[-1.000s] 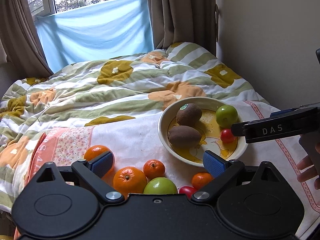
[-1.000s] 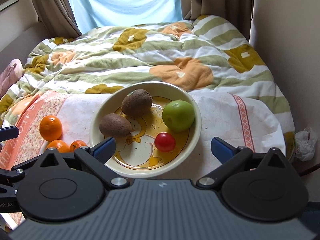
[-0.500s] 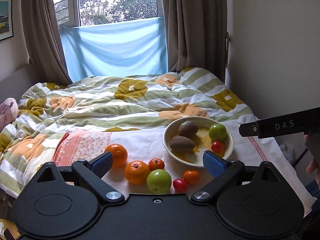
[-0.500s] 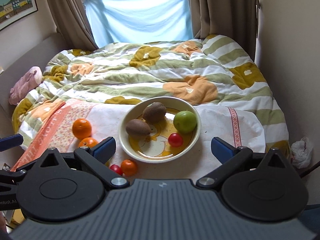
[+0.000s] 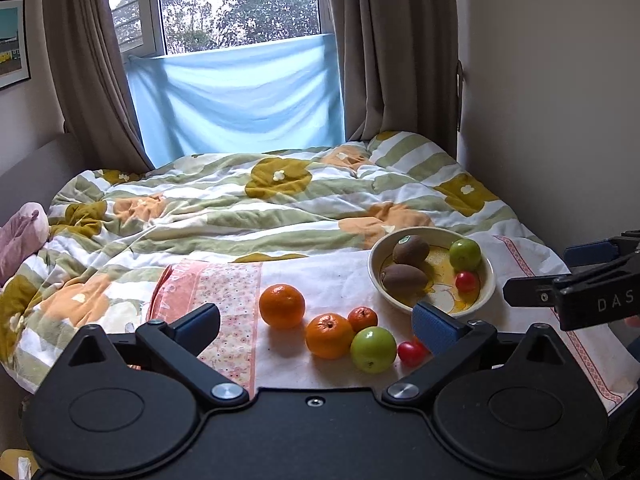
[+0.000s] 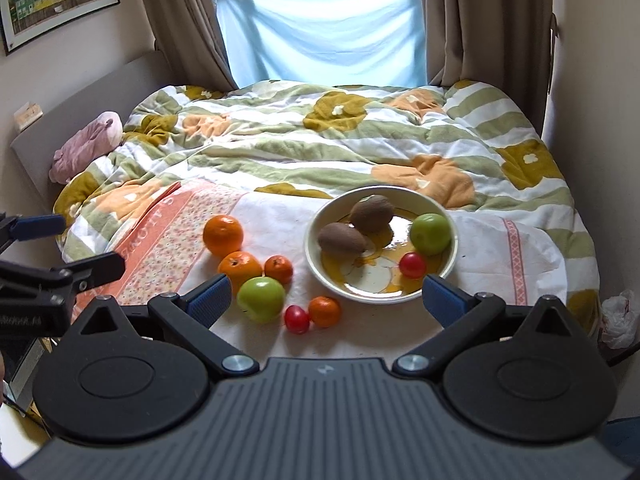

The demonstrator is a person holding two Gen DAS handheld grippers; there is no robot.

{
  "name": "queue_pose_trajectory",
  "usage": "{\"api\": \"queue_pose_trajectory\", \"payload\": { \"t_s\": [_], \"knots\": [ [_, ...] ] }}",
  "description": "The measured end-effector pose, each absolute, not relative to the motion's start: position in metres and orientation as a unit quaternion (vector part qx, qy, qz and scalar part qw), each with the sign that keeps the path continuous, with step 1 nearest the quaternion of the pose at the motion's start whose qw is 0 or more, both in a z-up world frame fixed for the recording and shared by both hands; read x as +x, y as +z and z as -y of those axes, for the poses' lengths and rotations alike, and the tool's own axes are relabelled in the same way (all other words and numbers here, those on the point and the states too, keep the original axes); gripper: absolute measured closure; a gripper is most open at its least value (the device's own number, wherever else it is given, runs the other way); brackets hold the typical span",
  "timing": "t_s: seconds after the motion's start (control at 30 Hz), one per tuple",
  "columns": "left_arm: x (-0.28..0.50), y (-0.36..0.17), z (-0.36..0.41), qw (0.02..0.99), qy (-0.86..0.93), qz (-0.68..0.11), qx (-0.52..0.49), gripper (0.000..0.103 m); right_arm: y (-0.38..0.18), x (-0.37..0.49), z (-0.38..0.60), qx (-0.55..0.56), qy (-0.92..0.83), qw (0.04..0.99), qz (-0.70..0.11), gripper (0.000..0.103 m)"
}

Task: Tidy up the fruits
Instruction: 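Lift both tools away from the bowl, then grasp a large orange with the left tool while the right tool grasps a green apple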

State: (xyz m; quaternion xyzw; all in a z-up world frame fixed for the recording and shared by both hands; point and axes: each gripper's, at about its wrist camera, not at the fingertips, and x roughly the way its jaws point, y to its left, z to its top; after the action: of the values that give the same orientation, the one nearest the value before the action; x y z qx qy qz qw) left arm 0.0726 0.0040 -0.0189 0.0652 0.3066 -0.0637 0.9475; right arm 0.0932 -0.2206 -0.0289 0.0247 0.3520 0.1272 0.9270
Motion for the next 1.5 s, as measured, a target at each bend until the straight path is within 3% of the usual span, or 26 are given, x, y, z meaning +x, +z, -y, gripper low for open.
{"api": "queue_pose_trajectory", "payload": {
  "t_s": [0.53, 0.9, 1.17, 1.5],
  "knots": [
    [0.155, -0.054, -0.064, 0.905, -0.166, -0.388, 0.056, 0.000, -0.065, 0.113, 0.140, 0.020, 0.117, 0.917, -0.380, 0.000],
    [0.214, -0.103, -0.060, 0.861, -0.239, -0.446, 0.053, 0.001, -0.104, 0.142, 0.119, 0.034, 0.073, 0.910, -0.407, 0.000],
    [0.247, -0.134, -0.046, 0.838, -0.254, -0.482, 0.036, 0.007, -0.129, 0.157, 0.097, -0.016, 0.071, 0.902, -0.426, 0.000],
    [0.257, -0.150, -0.038, 0.829, -0.260, -0.494, 0.041, 0.009, -0.157, 0.184, 0.082, -0.042, 0.099, 0.888, -0.447, 0.018]
  ]
}}
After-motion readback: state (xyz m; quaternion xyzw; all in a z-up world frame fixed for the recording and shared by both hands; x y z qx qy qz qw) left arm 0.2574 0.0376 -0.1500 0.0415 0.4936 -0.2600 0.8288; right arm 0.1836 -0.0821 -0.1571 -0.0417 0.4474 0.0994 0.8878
